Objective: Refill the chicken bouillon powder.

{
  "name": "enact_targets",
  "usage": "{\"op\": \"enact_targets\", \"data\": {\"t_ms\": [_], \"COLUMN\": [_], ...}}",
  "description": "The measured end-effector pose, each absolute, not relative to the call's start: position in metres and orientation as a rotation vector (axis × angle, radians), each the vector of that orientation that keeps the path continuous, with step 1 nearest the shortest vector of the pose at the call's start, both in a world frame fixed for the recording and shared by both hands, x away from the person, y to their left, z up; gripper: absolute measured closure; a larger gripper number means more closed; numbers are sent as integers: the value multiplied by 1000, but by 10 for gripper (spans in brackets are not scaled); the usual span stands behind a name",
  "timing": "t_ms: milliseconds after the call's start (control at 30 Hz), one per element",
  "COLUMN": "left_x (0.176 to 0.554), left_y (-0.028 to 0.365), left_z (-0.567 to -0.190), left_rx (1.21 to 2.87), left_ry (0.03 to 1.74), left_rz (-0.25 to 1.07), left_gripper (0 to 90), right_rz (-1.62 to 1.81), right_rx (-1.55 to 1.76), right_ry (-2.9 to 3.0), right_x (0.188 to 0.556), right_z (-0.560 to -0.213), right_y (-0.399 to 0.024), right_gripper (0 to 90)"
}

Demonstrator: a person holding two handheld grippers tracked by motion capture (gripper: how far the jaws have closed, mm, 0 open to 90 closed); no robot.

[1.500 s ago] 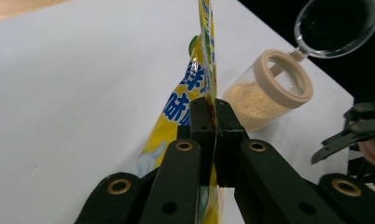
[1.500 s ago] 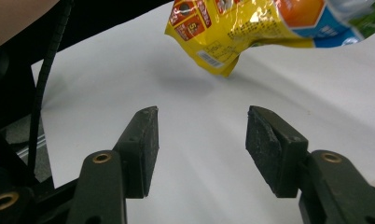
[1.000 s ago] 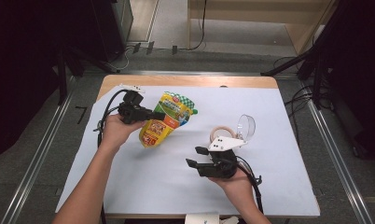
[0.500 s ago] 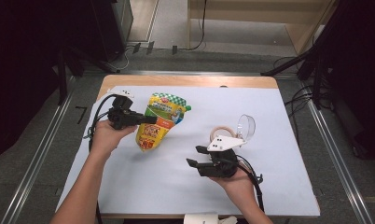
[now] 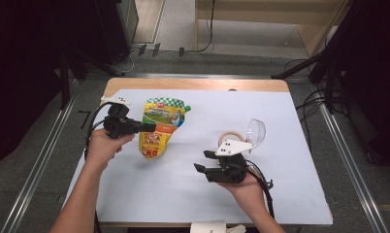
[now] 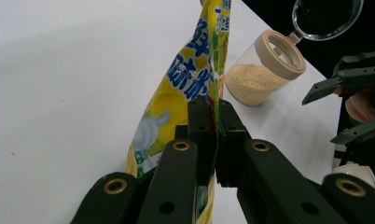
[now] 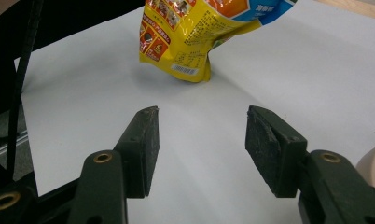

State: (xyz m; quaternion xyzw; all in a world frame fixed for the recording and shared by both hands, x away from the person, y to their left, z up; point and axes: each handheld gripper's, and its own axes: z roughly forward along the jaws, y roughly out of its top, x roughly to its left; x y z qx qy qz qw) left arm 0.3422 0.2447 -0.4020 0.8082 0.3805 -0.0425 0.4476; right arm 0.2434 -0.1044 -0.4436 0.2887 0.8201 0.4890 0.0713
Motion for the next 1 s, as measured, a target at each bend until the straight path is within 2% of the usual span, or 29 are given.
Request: {"op": "enact_targets", "data": {"t_ms": [400, 767, 1000], "left_x": [329, 327, 324], "left_y": [254, 259, 263], "left_z": [-396, -398, -397], "left_rx": [2003, 2031, 2030], "left_ry": [888, 874, 880], "left_rz": [-103, -103, -117], "left_gripper": [854, 880, 834], "right_rz": [1465, 1454, 1455], "right_rx": [851, 836, 833], "right_ry": [2467, 2479, 2478], "right_x": [246, 246, 246], "right_z": [-442, -443, -443], "right_y": [-102, -99, -99], "right_gripper": [463, 463, 463]}}
